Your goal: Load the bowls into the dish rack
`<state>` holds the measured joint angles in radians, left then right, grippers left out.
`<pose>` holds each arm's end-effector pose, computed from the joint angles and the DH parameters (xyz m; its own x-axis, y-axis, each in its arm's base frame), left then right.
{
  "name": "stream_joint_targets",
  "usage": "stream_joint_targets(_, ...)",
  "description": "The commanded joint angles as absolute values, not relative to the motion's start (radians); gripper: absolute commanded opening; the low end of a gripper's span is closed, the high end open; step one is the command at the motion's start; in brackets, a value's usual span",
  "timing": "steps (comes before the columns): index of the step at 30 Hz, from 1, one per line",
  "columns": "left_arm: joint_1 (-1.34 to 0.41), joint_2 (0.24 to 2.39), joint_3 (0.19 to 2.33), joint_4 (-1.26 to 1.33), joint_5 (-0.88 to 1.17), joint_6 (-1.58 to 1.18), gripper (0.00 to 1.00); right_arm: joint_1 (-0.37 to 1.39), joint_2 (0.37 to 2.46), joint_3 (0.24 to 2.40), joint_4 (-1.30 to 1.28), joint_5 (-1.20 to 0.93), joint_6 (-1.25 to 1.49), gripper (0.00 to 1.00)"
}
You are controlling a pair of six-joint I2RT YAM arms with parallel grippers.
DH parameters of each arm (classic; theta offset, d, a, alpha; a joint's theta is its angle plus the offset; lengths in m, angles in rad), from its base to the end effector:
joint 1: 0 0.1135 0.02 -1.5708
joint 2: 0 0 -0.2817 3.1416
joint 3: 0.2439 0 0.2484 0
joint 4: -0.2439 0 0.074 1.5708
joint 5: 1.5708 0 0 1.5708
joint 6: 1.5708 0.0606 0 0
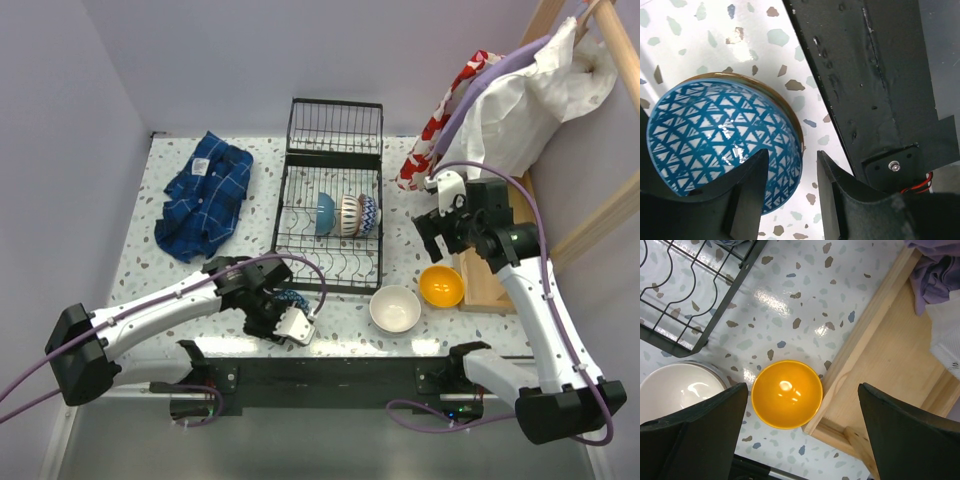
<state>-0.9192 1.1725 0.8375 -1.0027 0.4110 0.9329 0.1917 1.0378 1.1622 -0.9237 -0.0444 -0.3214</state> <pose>0.0948 -0.1642 0.2245 0.2792 0.8484 -0.4498 0.9414 -0.3341 -0.0459 0.1982 0.0412 0.3491 -0.5980 -0.4375 -0.6716 -0.4317 0.8818 -0.1901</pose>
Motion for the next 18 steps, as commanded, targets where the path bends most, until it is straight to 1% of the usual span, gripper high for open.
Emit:
stream_joint_targets(1,-0.942,1.166,0.819,-0.973,0.417,0.913,0.48,0.195,1.014,1.157,-0.894,-0.034,-0.310,0.96)
stream_joint_targets(3,-0.943,1.167,0.805,-0.954,0.410,0.902,0.47,0.195,1.009,1.149,-0.891,-0.034,-0.307,0.96)
stream_joint_targets(6,-0.943,1.173,0.798,-0.934,0.396,0.896,0.40,0.195,1.009,1.141,-0.885,-0.035,-0.302,0.96)
stream_joint_targets(7,-0.943,1.177,0.796,-0.931,0.393,0.894,0.36,0.193,1.009,1.141,-0.885,-0.035,-0.302,0.96)
stream_joint_targets(8,-0.943,1.180,0.795,-0.925,0.390,0.890,0.35,0.195,1.009,1.141,-0.884,-0.034,-0.302,0.96)
stream_joint_targets(11,-0.943,1.183,0.792,-0.916,0.380,0.881,0.25,0.193,1.014,1.141,-0.881,-0.032,-0.302,0.96)
stream_joint_targets(12,-0.943,1.183,0.796,-0.913,0.377,0.876,0.19,0.195,1.014,1.141,-0.879,-0.031,-0.302,0.96)
stream_joint_targets(14,-0.943,1.180,0.805,-0.925,0.373,0.864,0.12,0.193,1.015,1.141,-0.877,-0.031,-0.302,0.96)
stream_joint_targets(16,-0.943,1.174,0.836,-0.940,0.374,0.851,0.01,0.193,1.017,1.140,-0.877,-0.031,-0.301,0.96)
stream_joint_targets(18,-0.943,1.163,0.874,-0.968,0.376,0.835,0.00,0.193,1.017,1.138,-0.879,-0.028,-0.301,0.96)
